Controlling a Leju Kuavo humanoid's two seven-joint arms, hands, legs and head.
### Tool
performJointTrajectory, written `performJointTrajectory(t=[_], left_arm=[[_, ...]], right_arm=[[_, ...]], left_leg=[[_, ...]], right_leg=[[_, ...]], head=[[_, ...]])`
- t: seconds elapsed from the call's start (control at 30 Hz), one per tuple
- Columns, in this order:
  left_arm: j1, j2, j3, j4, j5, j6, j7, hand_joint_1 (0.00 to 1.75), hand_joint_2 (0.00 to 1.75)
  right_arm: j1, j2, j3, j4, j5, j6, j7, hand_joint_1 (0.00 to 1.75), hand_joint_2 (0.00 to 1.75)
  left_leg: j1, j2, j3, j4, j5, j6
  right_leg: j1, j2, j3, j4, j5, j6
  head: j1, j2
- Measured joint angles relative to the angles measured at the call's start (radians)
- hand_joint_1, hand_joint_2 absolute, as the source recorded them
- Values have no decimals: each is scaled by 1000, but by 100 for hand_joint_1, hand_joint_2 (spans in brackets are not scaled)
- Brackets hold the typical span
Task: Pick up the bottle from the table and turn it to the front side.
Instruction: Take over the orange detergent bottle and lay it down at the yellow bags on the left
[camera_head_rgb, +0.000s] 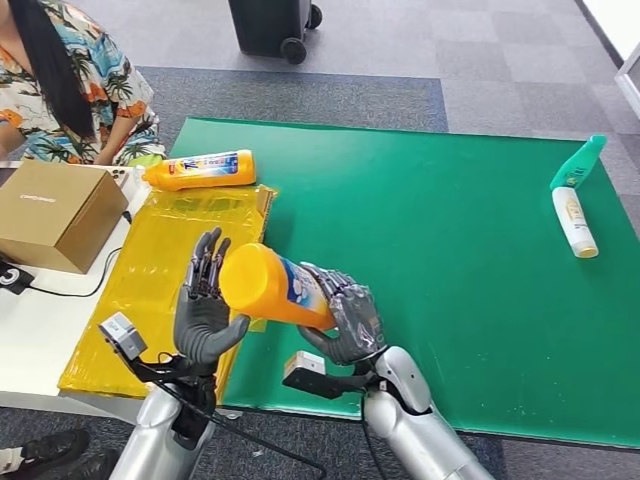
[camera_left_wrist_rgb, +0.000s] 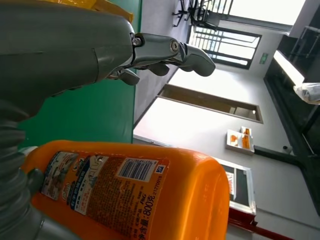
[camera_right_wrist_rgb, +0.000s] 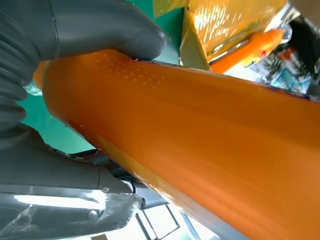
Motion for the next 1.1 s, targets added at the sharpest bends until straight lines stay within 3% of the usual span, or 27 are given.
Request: performJointTrajectory(t=[0.3,0.6,0.9,1.03,1.1], left_arm=[[18,15,0,1,-17,-10,-6,0,175],[11,37,-48,22,65,-235,13,0,175],[-1,47,-58,55,103,-303,17,6,175],[-5,50,-58,68,116,-322,18,175,175],[-6,51,-58,74,123,-330,19,175,175]], right_arm=[[-32,-47,83,24,-20,44,5,175,175],[-65,-65,144,58,31,13,5,175,175],[-78,-83,169,73,42,6,-1,175,175],[-81,-88,173,75,41,1,-5,175,175],[-80,-88,175,76,39,-4,-6,175,175]], left_leg=[[0,0,0,0,0,0],[0,0,-1,0,0,0],[0,1,-1,0,0,-1],[0,1,-1,0,0,-1],[0,1,-1,0,0,-1]], right_leg=[[0,0,-1,0,0,0],[0,0,-2,0,0,0],[0,0,-3,0,0,0],[0,0,-3,0,0,0],[0,0,-3,0,0,0]], head=[[0,0],[0,0],[0,0],[0,0],[0,0]])
